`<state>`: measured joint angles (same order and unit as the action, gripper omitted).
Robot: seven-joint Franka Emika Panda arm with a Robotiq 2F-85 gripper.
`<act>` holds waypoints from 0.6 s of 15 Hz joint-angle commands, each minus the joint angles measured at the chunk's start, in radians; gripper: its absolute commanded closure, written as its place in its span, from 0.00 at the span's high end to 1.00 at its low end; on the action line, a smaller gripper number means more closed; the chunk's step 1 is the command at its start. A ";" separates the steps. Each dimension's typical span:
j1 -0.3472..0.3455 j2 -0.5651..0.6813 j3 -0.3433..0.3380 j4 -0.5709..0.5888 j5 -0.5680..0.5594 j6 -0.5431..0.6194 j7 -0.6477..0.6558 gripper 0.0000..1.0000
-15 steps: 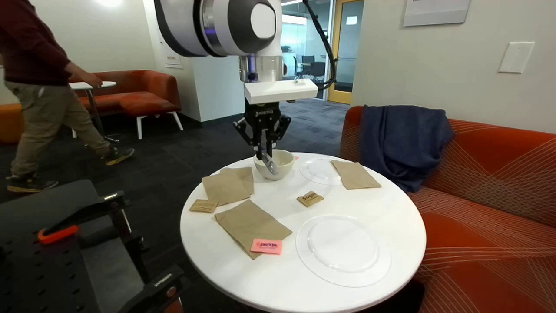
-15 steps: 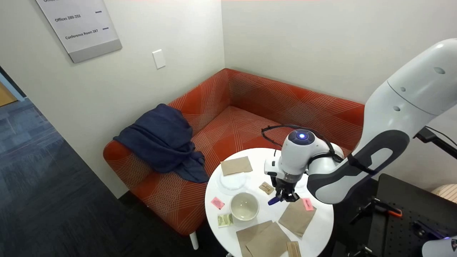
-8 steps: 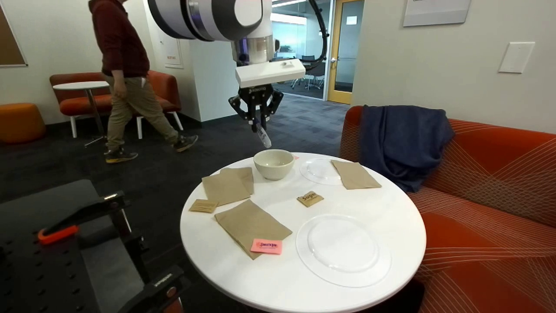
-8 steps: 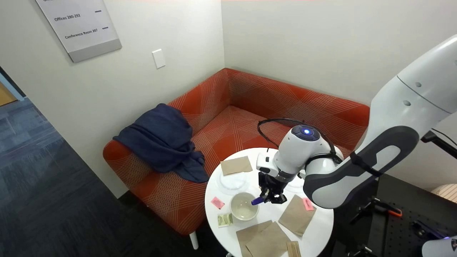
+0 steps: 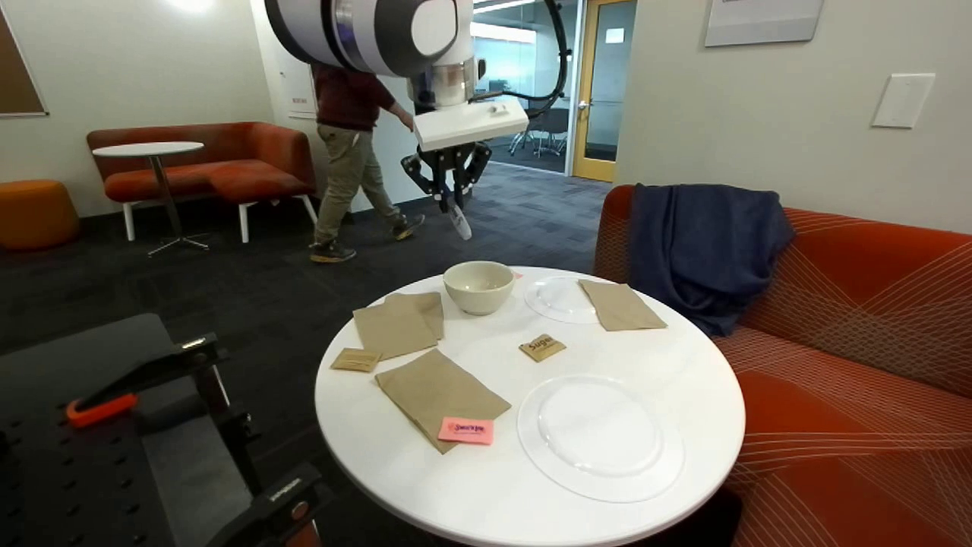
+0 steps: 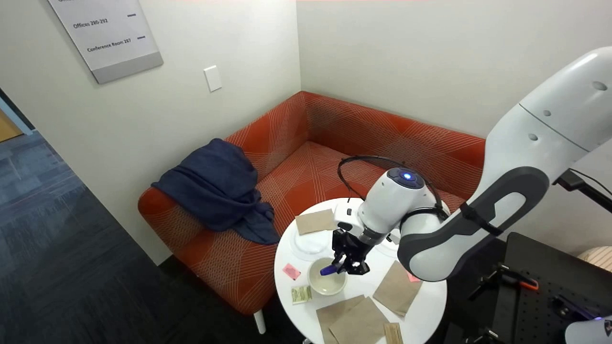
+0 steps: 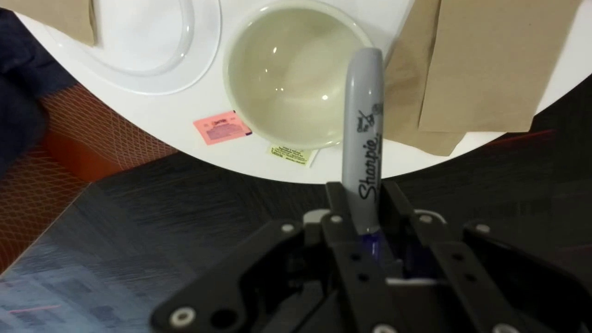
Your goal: Pick up the marker and put it in the bowl
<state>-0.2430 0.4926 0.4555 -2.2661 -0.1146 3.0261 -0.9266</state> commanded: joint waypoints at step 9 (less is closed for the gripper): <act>-0.045 0.240 0.039 0.239 -0.029 0.005 -0.050 0.06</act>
<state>-0.2833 0.6677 0.4846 -2.1017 -0.1264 3.0376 -0.9596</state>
